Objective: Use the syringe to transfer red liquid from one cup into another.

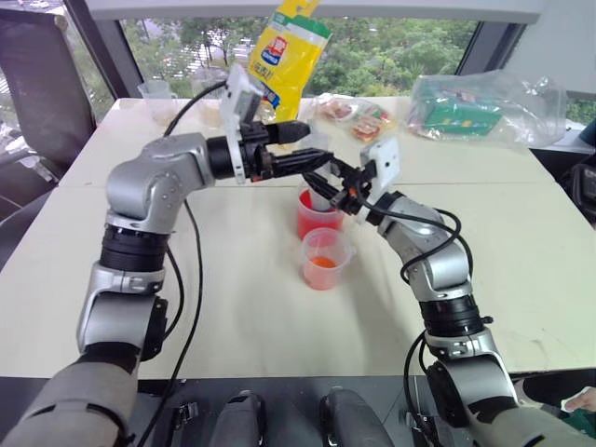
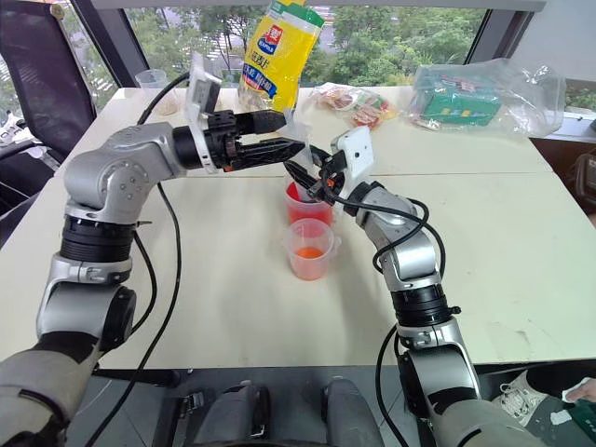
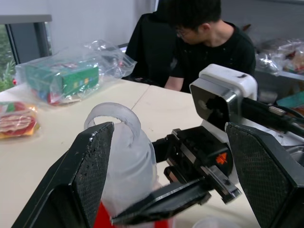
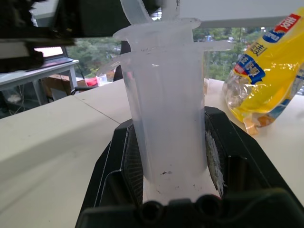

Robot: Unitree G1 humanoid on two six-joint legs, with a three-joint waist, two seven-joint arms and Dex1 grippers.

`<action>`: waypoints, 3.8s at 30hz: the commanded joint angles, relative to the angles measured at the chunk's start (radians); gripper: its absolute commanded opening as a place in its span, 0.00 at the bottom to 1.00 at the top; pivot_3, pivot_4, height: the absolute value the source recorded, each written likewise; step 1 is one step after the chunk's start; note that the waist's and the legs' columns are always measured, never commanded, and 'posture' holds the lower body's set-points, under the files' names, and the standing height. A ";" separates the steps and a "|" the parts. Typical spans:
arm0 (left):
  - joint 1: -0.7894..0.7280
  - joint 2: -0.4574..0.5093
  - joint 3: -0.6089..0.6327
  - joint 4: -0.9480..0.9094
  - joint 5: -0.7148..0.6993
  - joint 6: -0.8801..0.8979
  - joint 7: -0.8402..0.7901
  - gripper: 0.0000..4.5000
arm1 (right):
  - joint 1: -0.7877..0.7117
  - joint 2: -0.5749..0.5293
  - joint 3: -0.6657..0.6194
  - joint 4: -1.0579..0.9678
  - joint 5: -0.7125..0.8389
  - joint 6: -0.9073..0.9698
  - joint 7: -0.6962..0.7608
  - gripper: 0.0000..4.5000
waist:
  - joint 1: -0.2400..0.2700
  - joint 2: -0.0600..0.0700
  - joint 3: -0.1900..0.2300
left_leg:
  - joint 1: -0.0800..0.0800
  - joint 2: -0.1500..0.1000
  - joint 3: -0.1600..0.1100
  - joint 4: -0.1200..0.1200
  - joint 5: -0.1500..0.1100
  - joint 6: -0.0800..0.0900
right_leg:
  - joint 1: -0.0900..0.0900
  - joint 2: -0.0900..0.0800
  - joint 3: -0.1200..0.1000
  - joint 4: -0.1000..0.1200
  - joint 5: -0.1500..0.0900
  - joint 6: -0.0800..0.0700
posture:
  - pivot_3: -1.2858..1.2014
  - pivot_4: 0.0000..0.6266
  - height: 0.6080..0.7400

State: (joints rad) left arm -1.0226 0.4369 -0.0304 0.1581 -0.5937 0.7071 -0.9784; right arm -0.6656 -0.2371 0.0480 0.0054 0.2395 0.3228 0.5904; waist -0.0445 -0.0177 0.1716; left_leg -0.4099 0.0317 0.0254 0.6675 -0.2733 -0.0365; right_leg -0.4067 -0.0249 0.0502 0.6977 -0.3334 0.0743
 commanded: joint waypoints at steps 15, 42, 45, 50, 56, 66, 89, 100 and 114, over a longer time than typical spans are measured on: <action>-0.092 -0.057 0.026 0.060 0.041 -0.060 -0.004 0.01 | -0.006 -0.020 0.013 -0.050 0.018 0.012 0.027 0.31 | 0.001 0.000 0.000 | 0.000 0.000 0.000 0.000 0.000 0.000 | 0.000 0.000 0.000 0.000 0.000 0.000 | 0.52 0.24 1.00; -0.222 -0.037 0.084 0.117 0.050 -0.107 -0.003 0.01 | 0.045 -0.020 0.044 -0.006 0.027 0.036 0.062 0.31 | 0.001 0.000 0.000 | 0.000 0.000 0.000 0.000 0.000 0.000 | 0.000 0.000 0.000 0.000 0.000 0.000 | 0.52 0.24 1.00; -0.228 -0.038 0.085 0.117 0.050 -0.108 -0.001 0.01 | 0.045 -0.019 0.045 -0.005 0.026 0.036 0.063 0.31 | 0.001 0.000 0.000 | 0.000 0.000 0.000 0.000 0.000 0.000 | 0.000 0.000 0.000 0.000 0.000 0.000 | 0.52 0.24 1.00; -0.234 -0.042 0.085 0.118 0.054 -0.113 0.004 0.01 | 0.045 -0.019 0.047 -0.003 0.026 0.034 0.065 0.31 | 0.001 0.000 0.000 | 0.000 0.000 0.000 0.000 0.000 0.000 | 0.000 0.000 0.000 0.000 0.000 0.000 | 0.52 0.24 1.00; -0.227 -0.038 0.083 0.108 0.056 -0.107 0.004 0.01 | 0.037 -0.018 0.046 -0.009 0.030 0.034 0.068 0.31 | 0.001 0.000 0.000 | 0.000 0.000 0.000 0.000 0.000 0.000 | 0.000 0.000 0.000 0.000 0.000 0.000 | 0.52 0.24 1.00; -0.134 -0.015 0.061 0.037 0.041 -0.050 -0.019 0.22 | -0.024 -0.033 0.015 -0.042 0.058 0.056 0.069 0.31 | 0.000 0.000 0.000 | 0.000 0.000 0.000 0.000 0.000 0.000 | 0.000 0.000 0.000 0.000 0.000 0.000 | 0.52 0.24 1.00; 0.040 0.223 0.182 -0.156 -0.097 0.128 -0.031 0.93 | -0.191 -0.102 -0.109 -0.105 0.193 0.199 0.082 0.31 | 0.002 0.000 0.000 | 0.000 0.000 0.000 0.000 0.000 0.000 | 0.000 -0.001 0.000 0.000 0.000 0.000 | 0.52 0.24 1.00; -0.003 0.253 0.183 -0.137 -0.117 0.140 -0.044 0.93 | -0.063 -0.198 -0.224 -0.407 0.507 0.532 0.029 0.31 | 0.002 0.000 0.000 | 0.000 0.000 -0.001 0.000 0.000 0.000 | 0.000 -0.001 0.000 0.000 0.000 0.000 | 0.52 0.24 1.00; -0.017 0.162 0.133 -0.169 -0.154 0.171 -0.023 0.93 | 0.146 -0.212 -0.110 -0.468 0.427 0.424 0.024 0.31 | 0.002 0.000 0.000 | 0.000 0.000 -0.001 0.000 0.000 0.000 | 0.001 0.000 0.000 -0.001 0.000 0.000 | 0.52 0.24 1.00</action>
State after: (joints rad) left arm -1.0178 0.6001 0.0972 0.0149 -0.7456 0.8892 -1.0062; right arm -0.5124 -0.4365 -0.0521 -0.4142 0.6671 0.7760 0.6086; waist -0.0429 -0.0178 0.1716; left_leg -0.4100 0.0316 0.0245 0.6672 -0.2732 -0.0361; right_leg -0.4062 -0.0248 0.0501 0.6972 -0.3335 0.0743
